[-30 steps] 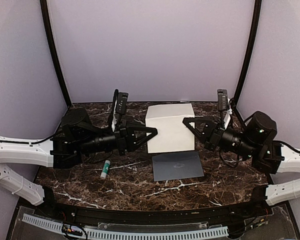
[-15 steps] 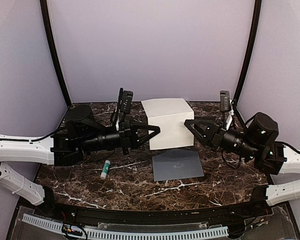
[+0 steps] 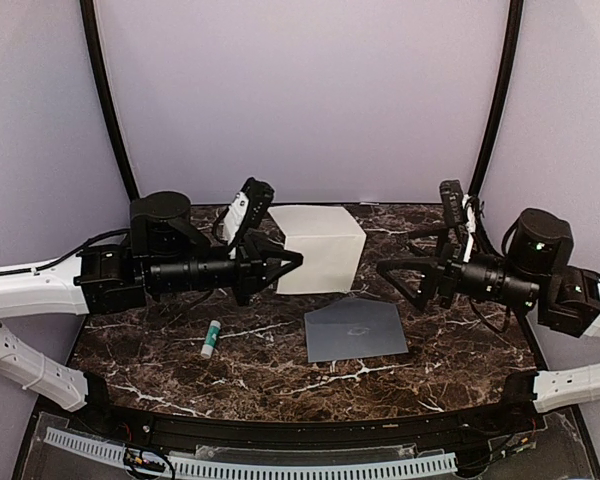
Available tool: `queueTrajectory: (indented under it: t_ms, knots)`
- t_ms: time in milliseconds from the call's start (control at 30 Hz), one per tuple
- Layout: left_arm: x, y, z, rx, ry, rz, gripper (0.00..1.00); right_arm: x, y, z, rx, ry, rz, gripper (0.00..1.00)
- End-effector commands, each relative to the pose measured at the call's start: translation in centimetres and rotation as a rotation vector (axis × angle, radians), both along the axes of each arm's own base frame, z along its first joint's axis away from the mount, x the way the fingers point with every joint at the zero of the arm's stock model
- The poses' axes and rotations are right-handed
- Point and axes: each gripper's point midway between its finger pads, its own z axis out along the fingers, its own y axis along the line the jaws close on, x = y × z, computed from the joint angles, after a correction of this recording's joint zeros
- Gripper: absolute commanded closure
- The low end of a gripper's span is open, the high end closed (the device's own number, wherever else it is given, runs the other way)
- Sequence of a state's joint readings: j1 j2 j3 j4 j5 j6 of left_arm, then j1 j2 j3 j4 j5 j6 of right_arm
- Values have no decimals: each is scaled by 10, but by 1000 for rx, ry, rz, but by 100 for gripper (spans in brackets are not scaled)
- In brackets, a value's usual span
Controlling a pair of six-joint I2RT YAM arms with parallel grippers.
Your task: Place the letter into the envelope and seal it
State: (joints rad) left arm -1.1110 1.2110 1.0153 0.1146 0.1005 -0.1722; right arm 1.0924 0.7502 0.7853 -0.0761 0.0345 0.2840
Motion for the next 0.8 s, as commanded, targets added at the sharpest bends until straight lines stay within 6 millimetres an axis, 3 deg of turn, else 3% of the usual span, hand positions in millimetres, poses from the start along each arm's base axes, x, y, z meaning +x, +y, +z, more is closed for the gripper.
queueTrajectory:
  t_ms: [0, 200, 367, 767]
  knots:
    - [-11, 12, -15, 141, -4, -34, 100, -18, 13, 6, -93, -52, 133, 1]
    - [-24, 9, -22, 197, 34, -119, 100, -37, 44, -15, -191, -19, 328, 1]
    - [-32, 3, -28, 227, 60, -175, 100, -35, 58, -29, -252, 11, 364, 1]
    - [-45, -6, -43, 286, 97, -276, 100, -31, 63, -18, -265, -43, 363, 1]
